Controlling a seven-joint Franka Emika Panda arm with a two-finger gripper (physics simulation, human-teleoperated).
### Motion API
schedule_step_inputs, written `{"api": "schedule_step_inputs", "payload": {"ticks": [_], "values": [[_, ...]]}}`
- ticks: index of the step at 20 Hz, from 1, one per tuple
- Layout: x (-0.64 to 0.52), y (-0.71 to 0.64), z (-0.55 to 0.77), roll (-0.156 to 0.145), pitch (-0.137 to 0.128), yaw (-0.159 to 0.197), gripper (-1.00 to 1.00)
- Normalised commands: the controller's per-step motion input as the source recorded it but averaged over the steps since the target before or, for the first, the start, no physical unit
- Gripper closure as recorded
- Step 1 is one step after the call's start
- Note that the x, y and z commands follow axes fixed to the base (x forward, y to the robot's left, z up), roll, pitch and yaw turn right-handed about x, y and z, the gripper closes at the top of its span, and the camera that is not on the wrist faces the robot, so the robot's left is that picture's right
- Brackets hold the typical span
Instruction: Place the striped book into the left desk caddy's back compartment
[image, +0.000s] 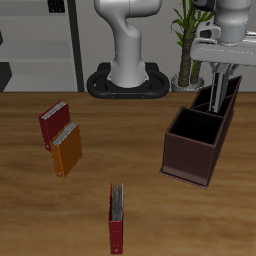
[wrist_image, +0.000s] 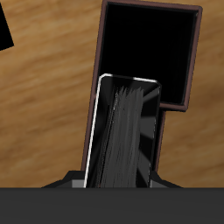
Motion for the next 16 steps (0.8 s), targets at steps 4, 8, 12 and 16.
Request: {"api": "schedule_step_inputs", "payload": {"ticks": [4, 8, 12, 16], "values": [[-0.01, -0.06, -0.04, -0.013, -0.001, -0.013, 1.00], [-0.03, 0.02, -0.14, 0.026, 0.011, -0.020, 1.00], [-0.04, 0.04, -0.17, 0.016, 0.018, -0.004, 1.00], [0.02, 0.06, -0.25, 0.020, 0.036, -0.008, 1.00]]}}
